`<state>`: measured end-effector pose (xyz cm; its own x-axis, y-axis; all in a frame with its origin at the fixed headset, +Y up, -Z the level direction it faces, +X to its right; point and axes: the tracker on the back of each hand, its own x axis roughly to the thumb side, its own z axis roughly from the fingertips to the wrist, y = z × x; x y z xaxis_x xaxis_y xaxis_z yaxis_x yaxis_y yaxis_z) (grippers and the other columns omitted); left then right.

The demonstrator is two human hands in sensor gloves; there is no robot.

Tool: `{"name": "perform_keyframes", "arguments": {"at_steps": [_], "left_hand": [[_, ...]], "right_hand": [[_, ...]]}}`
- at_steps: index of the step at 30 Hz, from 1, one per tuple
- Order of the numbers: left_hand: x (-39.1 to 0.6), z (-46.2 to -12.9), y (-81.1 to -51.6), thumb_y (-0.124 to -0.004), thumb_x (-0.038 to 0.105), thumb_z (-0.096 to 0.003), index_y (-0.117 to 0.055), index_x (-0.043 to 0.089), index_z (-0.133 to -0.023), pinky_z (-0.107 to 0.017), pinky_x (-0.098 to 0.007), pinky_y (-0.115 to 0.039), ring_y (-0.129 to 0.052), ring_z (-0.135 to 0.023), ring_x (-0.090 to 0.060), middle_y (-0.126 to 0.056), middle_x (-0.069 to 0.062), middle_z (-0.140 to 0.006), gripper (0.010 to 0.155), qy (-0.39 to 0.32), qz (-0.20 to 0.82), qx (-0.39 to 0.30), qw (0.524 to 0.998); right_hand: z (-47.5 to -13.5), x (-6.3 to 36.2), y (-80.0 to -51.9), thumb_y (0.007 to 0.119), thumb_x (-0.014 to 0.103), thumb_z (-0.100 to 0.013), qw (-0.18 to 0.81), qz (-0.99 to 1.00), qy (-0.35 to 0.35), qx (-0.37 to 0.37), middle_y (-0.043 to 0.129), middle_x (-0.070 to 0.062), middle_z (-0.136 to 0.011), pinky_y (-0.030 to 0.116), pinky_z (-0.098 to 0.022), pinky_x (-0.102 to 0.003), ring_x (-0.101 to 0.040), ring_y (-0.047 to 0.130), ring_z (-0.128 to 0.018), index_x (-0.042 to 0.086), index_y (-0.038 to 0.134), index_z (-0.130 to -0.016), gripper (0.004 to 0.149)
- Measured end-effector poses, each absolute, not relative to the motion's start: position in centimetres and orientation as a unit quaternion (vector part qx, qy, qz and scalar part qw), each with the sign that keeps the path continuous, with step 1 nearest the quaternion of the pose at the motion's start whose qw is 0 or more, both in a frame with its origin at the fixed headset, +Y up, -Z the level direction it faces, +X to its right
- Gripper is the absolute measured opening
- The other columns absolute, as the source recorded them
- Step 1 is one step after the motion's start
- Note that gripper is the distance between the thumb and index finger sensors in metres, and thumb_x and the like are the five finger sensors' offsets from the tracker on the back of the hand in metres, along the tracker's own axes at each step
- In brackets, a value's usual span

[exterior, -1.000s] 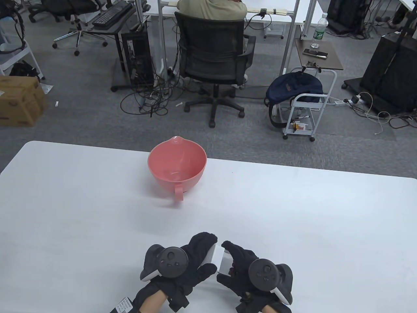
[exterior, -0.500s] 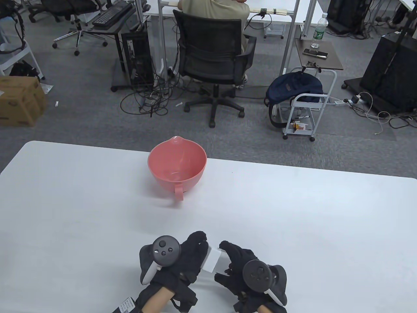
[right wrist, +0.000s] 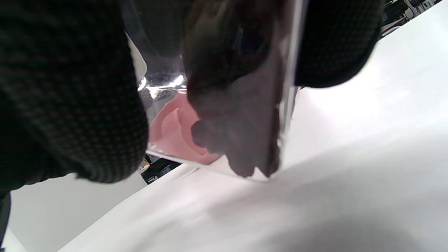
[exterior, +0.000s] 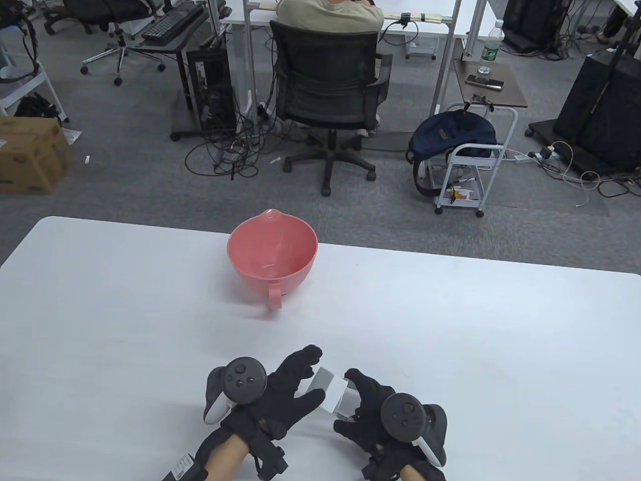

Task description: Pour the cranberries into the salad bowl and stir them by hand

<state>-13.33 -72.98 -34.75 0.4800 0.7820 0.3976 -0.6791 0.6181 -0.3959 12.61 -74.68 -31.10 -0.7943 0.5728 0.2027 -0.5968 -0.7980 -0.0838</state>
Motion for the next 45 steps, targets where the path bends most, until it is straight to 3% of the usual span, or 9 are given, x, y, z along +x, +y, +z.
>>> {"name": "perform_keyframes", "arguments": {"at_steps": [6, 10, 13, 16, 21, 34, 37, 40, 45], "left_hand": [[-12.9, -34.9, -73.8, -0.081, 0.093, -0.0261, -0.024, 0.064, -0.108, -0.083, -0.052, -0.058, -0.043, -0.121, -0.028, -0.023, 0.016, -0.129, 0.104, -0.325, 0.411, -0.122, 0.843], [-12.7, -34.8, -73.8, -0.091, 0.088, -0.0271, -0.023, 0.07, -0.104, -0.082, -0.051, -0.06, -0.045, -0.121, -0.027, -0.024, 0.02, -0.129, 0.104, -0.349, 0.374, -0.117, 0.852], [-12.8, -34.8, -73.5, -0.096, 0.077, -0.0336, -0.026, 0.074, -0.102, -0.081, -0.046, -0.065, -0.063, -0.116, -0.02, -0.029, 0.021, -0.129, 0.098, -0.348, 0.356, -0.1, 0.861], [-13.2, -35.0, -73.3, -0.098, 0.064, -0.0398, -0.045, 0.072, -0.101, -0.077, -0.037, -0.071, -0.085, -0.1, -0.013, -0.053, 0.017, -0.124, 0.081, -0.328, 0.386, -0.07, 0.859], [-13.2, -35.0, -73.6, -0.092, 0.071, -0.0379, -0.045, 0.062, -0.106, -0.073, -0.032, -0.077, -0.096, -0.085, -0.008, -0.065, 0.004, -0.115, 0.083, -0.304, 0.384, -0.06, 0.87], [-13.1, -34.8, -73.9, -0.076, 0.094, -0.0285, -0.051, 0.048, -0.11, -0.052, -0.029, -0.089, -0.109, -0.046, -0.005, -0.097, 0.007, -0.079, 0.097, -0.223, 0.37, -0.013, 0.902], [-13.3, -34.9, -73.9, -0.068, 0.096, -0.029, -0.045, 0.046, -0.112, -0.058, -0.031, -0.087, -0.108, -0.059, -0.008, -0.094, 0.01, -0.088, 0.1, -0.23, 0.366, -0.027, 0.901], [-13.6, -35.1, -73.7, -0.067, 0.097, -0.0292, -0.026, 0.054, -0.112, -0.075, -0.044, -0.072, -0.075, -0.107, -0.023, -0.049, 0.003, -0.124, 0.102, -0.263, 0.407, -0.053, 0.873], [-14.1, -35.2, -73.3, -0.085, 0.089, -0.0326, -0.019, 0.064, -0.108, -0.082, -0.052, -0.061, -0.047, -0.12, -0.027, -0.024, 0.01, -0.129, 0.103, -0.31, 0.437, -0.075, 0.841]], "right_hand": [[-30.9, 13.0, -74.5, 0.112, 0.056, -0.02, 0.309, 0.944, -0.075, 0.082, 0.085, 0.01, -0.099, 0.092, -0.038, -0.043, -0.028, 0.093, -0.082, 0.042, 0.058, -0.098, 0.096], [-30.9, 13.0, -74.4, 0.112, 0.056, -0.02, 0.306, 0.945, -0.077, 0.086, 0.085, 0.01, -0.099, 0.092, -0.039, -0.043, -0.028, 0.093, -0.082, 0.042, 0.058, -0.098, 0.096], [-30.9, 13.1, -74.4, 0.112, 0.056, -0.02, 0.301, 0.947, -0.073, 0.092, 0.085, 0.01, -0.099, 0.092, -0.039, -0.043, -0.028, 0.093, -0.083, 0.042, 0.058, -0.098, 0.096], [-30.7, 13.0, -74.3, 0.112, 0.055, -0.02, 0.281, 0.952, -0.07, 0.104, 0.085, 0.01, -0.099, 0.091, -0.039, -0.043, -0.028, 0.093, -0.083, 0.042, 0.058, -0.098, 0.096], [-30.7, 12.8, -74.3, 0.112, 0.055, -0.02, 0.277, 0.952, -0.076, 0.103, 0.085, 0.01, -0.098, 0.091, -0.039, -0.044, -0.028, 0.093, -0.083, 0.042, 0.058, -0.098, 0.096], [-30.8, 12.4, -74.7, 0.112, 0.056, -0.02, 0.269, 0.955, -0.068, 0.105, 0.085, 0.01, -0.099, 0.091, -0.039, -0.044, -0.028, 0.093, -0.083, 0.042, 0.058, -0.098, 0.096], [-30.8, 12.5, -74.7, 0.112, 0.056, -0.02, 0.277, 0.953, -0.071, 0.102, 0.085, 0.01, -0.099, 0.092, -0.039, -0.043, -0.028, 0.093, -0.082, 0.043, 0.058, -0.098, 0.096], [-30.8, 12.6, -74.6, 0.112, 0.056, -0.02, 0.283, 0.951, -0.07, 0.1, 0.085, 0.01, -0.099, 0.092, -0.039, -0.043, -0.028, 0.093, -0.083, 0.042, 0.058, -0.099, 0.096], [-30.8, 12.6, -74.7, 0.112, 0.056, -0.02, 0.283, 0.951, -0.066, 0.101, 0.085, 0.01, -0.098, 0.092, -0.039, -0.043, -0.028, 0.093, -0.082, 0.042, 0.058, -0.098, 0.096]]}}
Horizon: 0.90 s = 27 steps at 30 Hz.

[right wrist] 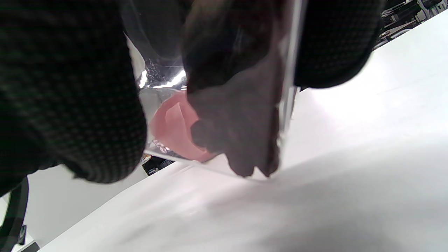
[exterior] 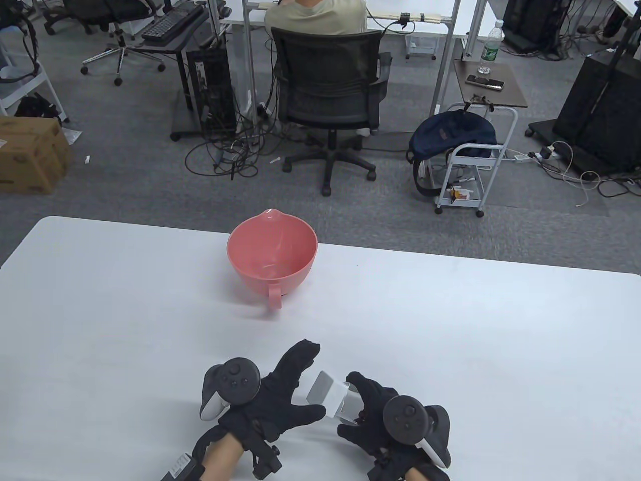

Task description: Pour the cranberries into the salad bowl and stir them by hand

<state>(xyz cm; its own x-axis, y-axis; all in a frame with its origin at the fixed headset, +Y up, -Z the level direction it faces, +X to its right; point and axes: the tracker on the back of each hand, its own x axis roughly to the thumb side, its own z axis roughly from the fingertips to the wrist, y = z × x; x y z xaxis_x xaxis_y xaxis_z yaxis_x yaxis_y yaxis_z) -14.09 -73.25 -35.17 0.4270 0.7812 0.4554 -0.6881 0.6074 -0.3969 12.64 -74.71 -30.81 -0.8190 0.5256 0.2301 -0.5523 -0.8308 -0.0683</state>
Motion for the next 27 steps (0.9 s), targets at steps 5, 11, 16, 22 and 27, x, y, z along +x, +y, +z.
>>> {"name": "perform_keyframes", "arguments": {"at_steps": [5, 11, 16, 22, 27], "left_hand": [[-13.7, -35.0, -73.2, -0.096, 0.074, -0.0383, -0.02, 0.07, -0.105, -0.083, -0.054, -0.057, -0.04, -0.122, -0.027, -0.018, 0.016, -0.129, 0.101, -0.342, 0.395, -0.096, 0.847], [-13.1, -34.9, -73.2, -0.1, 0.054, -0.0442, -0.027, 0.073, -0.102, -0.082, -0.05, -0.061, -0.057, -0.119, -0.019, -0.031, 0.022, -0.129, 0.095, -0.352, 0.361, -0.109, 0.857], [-13.2, -35.1, -73.3, -0.099, 0.054, -0.045, -0.038, 0.07, -0.103, -0.081, -0.043, -0.065, -0.076, -0.109, -0.016, -0.049, 0.018, -0.126, 0.086, -0.341, 0.361, -0.106, 0.862], [-13.1, -35.2, -73.3, -0.098, 0.058, -0.0442, -0.04, 0.065, -0.106, -0.079, -0.04, -0.068, -0.085, -0.099, -0.015, -0.056, 0.011, -0.123, 0.085, -0.328, 0.356, -0.101, 0.869], [-13.2, -35.2, -73.6, -0.092, 0.071, -0.0405, -0.039, 0.058, -0.109, -0.074, -0.04, -0.072, -0.092, -0.086, -0.012, -0.067, 0.006, -0.116, 0.087, -0.303, 0.353, -0.088, 0.881]], "right_hand": [[-30.8, 12.6, -74.8, 0.112, 0.056, -0.02, 0.282, 0.952, -0.064, 0.105, 0.085, 0.01, -0.099, 0.092, -0.039, -0.043, -0.028, 0.093, -0.082, 0.042, 0.058, -0.099, 0.096], [-30.8, 12.5, -74.8, 0.112, 0.057, -0.02, 0.281, 0.951, -0.064, 0.11, 0.085, 0.01, -0.099, 0.092, -0.039, -0.043, -0.028, 0.093, -0.082, 0.042, 0.058, -0.099, 0.096], [-30.9, 12.4, -74.9, 0.112, 0.056, -0.02, 0.275, 0.953, -0.061, 0.113, 0.085, 0.01, -0.099, 0.092, -0.039, -0.043, -0.028, 0.093, -0.082, 0.042, 0.058, -0.099, 0.096], [-30.9, 12.5, -74.9, 0.112, 0.056, -0.02, 0.269, 0.955, -0.062, 0.111, 0.085, 0.01, -0.099, 0.092, -0.039, -0.043, -0.028, 0.093, -0.083, 0.042, 0.058, -0.098, 0.096], [-30.9, 12.4, -74.8, 0.112, 0.057, -0.02, 0.26, 0.957, -0.068, 0.109, 0.085, 0.01, -0.099, 0.091, -0.039, -0.044, -0.028, 0.093, -0.082, 0.042, 0.058, -0.099, 0.096]]}}
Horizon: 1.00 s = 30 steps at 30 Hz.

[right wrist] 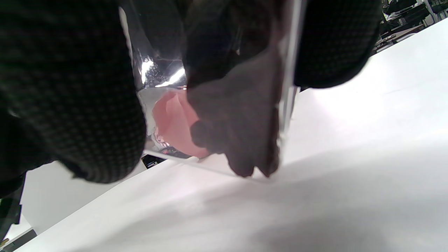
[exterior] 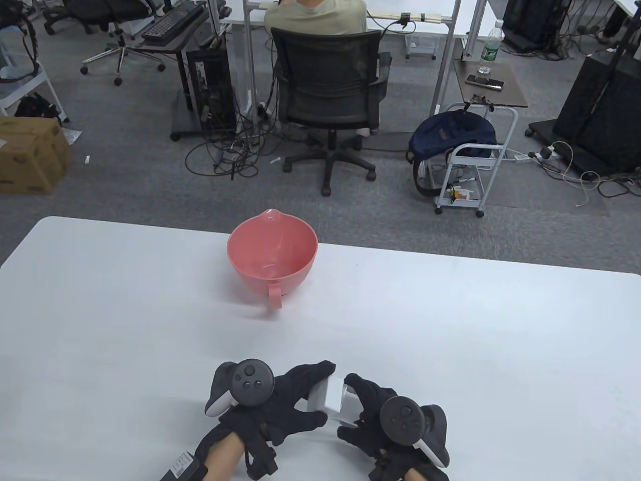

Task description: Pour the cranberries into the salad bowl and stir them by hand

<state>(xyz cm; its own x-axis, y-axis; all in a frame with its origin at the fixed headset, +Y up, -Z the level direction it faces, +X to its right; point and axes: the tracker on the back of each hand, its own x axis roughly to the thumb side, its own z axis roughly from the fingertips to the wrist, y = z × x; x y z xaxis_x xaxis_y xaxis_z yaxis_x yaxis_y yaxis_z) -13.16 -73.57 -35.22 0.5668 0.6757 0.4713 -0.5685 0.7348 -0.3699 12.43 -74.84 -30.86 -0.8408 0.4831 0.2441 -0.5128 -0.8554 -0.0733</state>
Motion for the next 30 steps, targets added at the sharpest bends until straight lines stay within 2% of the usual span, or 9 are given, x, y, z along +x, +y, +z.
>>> {"name": "perform_keyframes", "arguments": {"at_steps": [6, 15, 18, 21, 23, 25, 26, 27, 30], "left_hand": [[-13.4, -35.13, -73.79, -0.082, 0.088, -0.0347, -0.042, 0.051, -0.112, -0.065, -0.035, -0.081, -0.101, -0.065, -0.009, -0.084, 0.004, -0.099, 0.094, -0.261, 0.362, -0.067, 0.892], [-13.18, -34.69, -73.86, -0.075, 0.094, -0.0342, -0.049, 0.042, -0.113, -0.056, -0.032, -0.088, -0.107, -0.049, -0.006, -0.097, 0.002, -0.08, 0.097, -0.199, 0.384, -0.044, 0.9], [-13.05, -34.65, -73.86, -0.071, 0.094, -0.0344, -0.048, 0.042, -0.113, -0.056, -0.032, -0.088, -0.108, -0.05, -0.007, -0.097, 0.003, -0.081, 0.098, -0.197, 0.38, -0.049, 0.902], [-13.09, -34.74, -74.08, -0.066, 0.097, -0.0333, -0.043, 0.043, -0.114, -0.061, -0.034, -0.086, -0.108, -0.062, -0.011, -0.096, 0.003, -0.09, 0.1, -0.208, 0.393, -0.076, 0.892], [-13.21, -34.86, -74.13, -0.063, 0.098, -0.0325, -0.035, 0.046, -0.115, -0.064, -0.036, -0.084, -0.106, -0.071, -0.014, -0.081, -0.001, -0.11, 0.102, -0.212, 0.414, -0.085, 0.881], [-13.28, -35.13, -73.99, -0.066, 0.097, -0.0331, -0.023, 0.05, -0.114, -0.071, -0.042, -0.077, -0.087, -0.096, -0.024, -0.041, -0.004, -0.127, 0.103, -0.251, 0.433, -0.123, 0.857], [-13.36, -35.22, -73.88, -0.07, 0.095, -0.0347, -0.016, 0.052, -0.112, -0.074, -0.047, -0.072, -0.068, -0.111, -0.029, -0.026, -0.003, -0.128, 0.103, -0.284, 0.434, -0.148, 0.842], [-13.42, -35.28, -73.8, -0.075, 0.092, -0.0368, -0.013, 0.056, -0.11, -0.078, -0.052, -0.066, -0.052, -0.117, -0.032, -0.014, 0.001, -0.128, 0.103, -0.305, 0.433, -0.157, 0.834], [-13.74, -35.37, -73.34, -0.087, 0.084, -0.0384, -0.01, 0.063, -0.107, -0.082, -0.055, -0.059, -0.038, -0.121, -0.033, -0.006, 0.008, -0.128, 0.105, -0.336, 0.399, -0.158, 0.839]], "right_hand": [[-30.7, 12.03, -74.82, 0.111, 0.057, -0.021, 0.253, 0.958, -0.073, 0.11, 0.085, 0.01, -0.099, 0.092, -0.039, -0.044, -0.028, 0.094, -0.082, 0.042, 0.058, -0.099, 0.096], [-30.64, 11.97, -74.78, 0.111, 0.057, -0.021, 0.245, 0.96, -0.083, 0.104, 0.085, 0.01, -0.099, 0.092, -0.039, -0.044, -0.028, 0.094, -0.082, 0.042, 0.058, -0.099, 0.096], [-30.73, 12.04, -74.8, 0.111, 0.057, -0.02, 0.248, 0.96, -0.082, 0.101, 0.085, 0.01, -0.099, 0.091, -0.039, -0.044, -0.028, 0.094, -0.082, 0.042, 0.058, -0.099, 0.096], [-30.73, 12.11, -74.8, 0.111, 0.057, -0.021, 0.253, 0.959, -0.082, 0.1, 0.085, 0.01, -0.098, 0.092, -0.039, -0.044, -0.028, 0.094, -0.082, 0.042, 0.058, -0.099, 0.096], [-30.74, 12.1, -74.81, 0.111, 0.057, -0.021, 0.255, 0.958, -0.081, 0.1, 0.085, 0.01, -0.099, 0.092, -0.039, -0.044, -0.028, 0.094, -0.082, 0.042, 0.058, -0.099, 0.096], [-30.73, 12.1, -74.77, 0.111, 0.057, -0.021, 0.251, 0.959, -0.081, 0.101, 0.085, 0.01, -0.098, 0.092, -0.039, -0.043, -0.028, 0.094, -0.082, 0.042, 0.058, -0.099, 0.096], [-30.72, 12.12, -74.77, 0.111, 0.057, -0.021, 0.254, 0.959, -0.082, 0.101, 0.085, 0.01, -0.099, 0.092, -0.039, -0.043, -0.028, 0.094, -0.082, 0.041, 0.058, -0.099, 0.096], [-30.72, 12.12, -74.78, 0.111, 0.057, -0.02, 0.255, 0.958, -0.081, 0.101, 0.085, 0.01, -0.099, 0.092, -0.039, -0.043, -0.028, 0.094, -0.082, 0.042, 0.058, -0.099, 0.096], [-30.75, 12.01, -74.84, 0.111, 0.057, -0.02, 0.254, 0.958, -0.08, 0.103, 0.085, 0.01, -0.099, 0.092, -0.039, -0.044, -0.028, 0.094, -0.082, 0.042, 0.058, -0.099, 0.096]]}}
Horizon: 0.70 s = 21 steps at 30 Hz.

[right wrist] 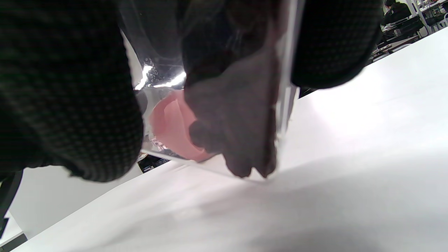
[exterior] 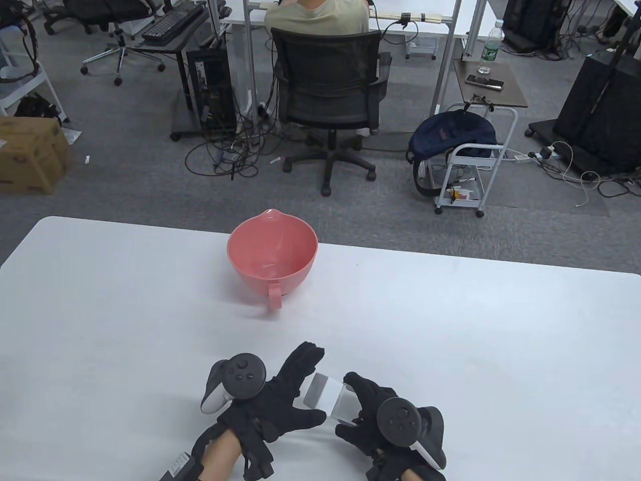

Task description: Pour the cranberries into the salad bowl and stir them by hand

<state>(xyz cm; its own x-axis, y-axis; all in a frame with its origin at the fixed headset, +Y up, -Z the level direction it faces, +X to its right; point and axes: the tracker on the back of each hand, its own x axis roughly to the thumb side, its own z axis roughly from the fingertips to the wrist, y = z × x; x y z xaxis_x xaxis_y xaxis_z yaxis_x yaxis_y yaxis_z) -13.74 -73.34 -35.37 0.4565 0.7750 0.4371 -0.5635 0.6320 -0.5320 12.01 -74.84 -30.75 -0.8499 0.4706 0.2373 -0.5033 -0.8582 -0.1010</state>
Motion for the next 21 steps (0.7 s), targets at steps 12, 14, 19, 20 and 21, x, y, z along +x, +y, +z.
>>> {"name": "perform_keyframes", "arguments": {"at_steps": [12, 14, 19, 20, 21], "left_hand": [[-13.47, -35.28, -73.41, -0.097, 0.059, -0.0453, -0.035, 0.071, -0.104, -0.08, -0.05, -0.065, -0.064, -0.116, -0.022, -0.046, 0.022, -0.127, 0.087, -0.339, 0.38, -0.146, 0.848], [-13.46, -35.29, -73.45, -0.097, 0.06, -0.0448, -0.036, 0.071, -0.104, -0.079, -0.049, -0.065, -0.067, -0.114, -0.021, -0.048, 0.021, -0.126, 0.086, -0.34, 0.376, -0.147, 0.849], [-13.81, -35.37, -73.63, -0.097, 0.065, -0.0419, -0.04, 0.07, -0.105, -0.078, -0.048, -0.067, -0.072, -0.111, -0.022, -0.055, 0.02, -0.123, 0.085, -0.329, 0.38, -0.132, 0.855], [-13.84, -35.39, -73.66, -0.097, 0.066, -0.0411, -0.04, 0.069, -0.105, -0.077, -0.048, -0.068, -0.073, -0.111, -0.022, -0.056, 0.02, -0.123, 0.085, -0.326, 0.38, -0.129, 0.856], [-13.88, -35.39, -73.68, -0.096, 0.068, -0.0405, -0.041, 0.069, -0.105, -0.077, -0.048, -0.068, -0.074, -0.11, -0.022, -0.058, 0.019, -0.122, 0.085, -0.322, 0.381, -0.125, 0.858]], "right_hand": [[-30.6, 11.79, -74.93, 0.111, 0.057, -0.021, 0.241, 0.961, -0.076, 0.112, 0.085, 0.01, -0.099, 0.092, -0.039, -0.043, -0.028, 0.094, -0.082, 0.042, 0.058, -0.099, 0.096], [-30.6, 11.77, -74.94, 0.111, 0.057, -0.021, 0.243, 0.961, -0.074, 0.111, 0.085, 0.01, -0.099, 0.091, -0.039, -0.044, -0.028, 0.094, -0.082, 0.042, 0.058, -0.099, 0.096], [-30.55, 11.46, -75.0, 0.111, 0.057, -0.021, 0.24, 0.961, -0.072, 0.115, 0.085, 0.01, -0.099, 0.092, -0.039, -0.043, -0.028, 0.094, -0.082, 0.042, 0.058, -0.099, 0.096], [-30.53, 11.42, -75.0, 0.111, 0.057, -0.02, 0.238, 0.962, -0.073, 0.115, 0.085, 0.01, -0.099, 0.092, -0.039, -0.043, -0.028, 0.094, -0.082, 0.041, 0.058, -0.099, 0.096], [-30.49, 11.39, -75.0, 0.111, 0.057, -0.021, 0.238, 0.962, -0.073, 0.115, 0.085, 0.01, -0.099, 0.092, -0.039, -0.043, -0.028, 0.094, -0.082, 0.042, 0.058, -0.099, 0.096]]}}
